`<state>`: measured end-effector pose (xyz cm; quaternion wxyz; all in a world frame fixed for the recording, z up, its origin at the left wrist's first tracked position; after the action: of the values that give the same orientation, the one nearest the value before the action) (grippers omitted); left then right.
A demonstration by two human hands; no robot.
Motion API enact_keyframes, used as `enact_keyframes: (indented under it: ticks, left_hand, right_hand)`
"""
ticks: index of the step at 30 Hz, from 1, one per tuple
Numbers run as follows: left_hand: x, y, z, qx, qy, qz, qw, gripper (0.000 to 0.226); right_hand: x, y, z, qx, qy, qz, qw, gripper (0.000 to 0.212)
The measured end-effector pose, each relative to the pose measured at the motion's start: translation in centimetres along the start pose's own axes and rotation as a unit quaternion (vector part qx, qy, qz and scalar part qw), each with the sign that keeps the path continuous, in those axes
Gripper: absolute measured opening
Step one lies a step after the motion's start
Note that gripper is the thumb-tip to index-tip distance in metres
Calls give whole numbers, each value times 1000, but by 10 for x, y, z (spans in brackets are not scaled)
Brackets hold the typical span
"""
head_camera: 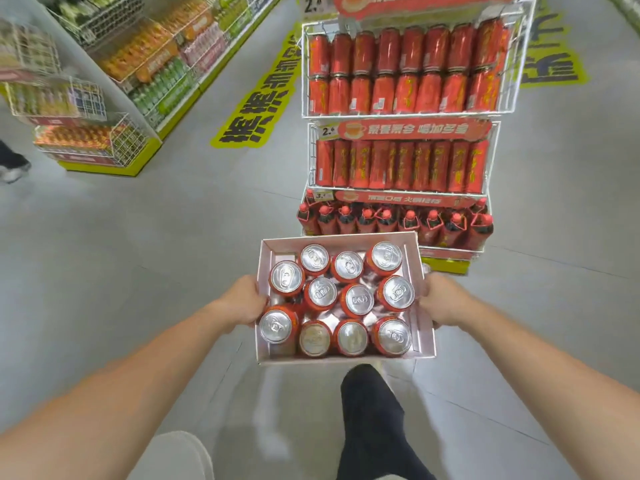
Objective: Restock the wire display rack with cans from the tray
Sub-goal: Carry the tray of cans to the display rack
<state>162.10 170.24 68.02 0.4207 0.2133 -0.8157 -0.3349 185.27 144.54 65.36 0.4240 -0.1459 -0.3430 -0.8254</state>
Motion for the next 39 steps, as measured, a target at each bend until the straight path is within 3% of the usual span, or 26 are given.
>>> enact_keyframes:
  ticks: [5,15,21,25,32,36,39]
  left_hand:
    - [-141,17,4,-20,48,-5,999,19]
    - [-371,-10,35,-79,41,28,996,28]
    - [-507,-81,96,-110,42,81,990,17]
    - [-588,-140,144,-134,30,93,986,9]
    - [-689,-235,198,-136,18,98,986,10]
    - [-732,-280,214,-118,8,118,986,10]
    - [-760,-305,225,-119,4,133,984,11]
  right_hand:
    - [-138,-7,17,54,-13,1,998,12]
    - [-345,-59,-28,9,-64,1,998,7]
    - [-451,-135,-113,10,-129,-22,991,6]
    - [-510,-187,-170,17,-142,-20,989,29]
    - [-597,-247,-260,38,-170,-20,984,24]
    - [-638,-263,-302,45,-177,-39,982,6]
    - [-666,-278,-328,53,-178,-40,982,9]
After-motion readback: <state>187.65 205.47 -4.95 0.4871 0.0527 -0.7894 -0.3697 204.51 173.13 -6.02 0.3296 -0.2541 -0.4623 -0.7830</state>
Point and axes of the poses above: each hand's wrist, its own x-axis away from the middle knuckle, its own y-axis out of the back of the hand, z = x × y, the point moved 5 cm from there along -x, towards the middle knuckle, and after that the axes turned 11 degrees about -x, right-handed, at the moved point
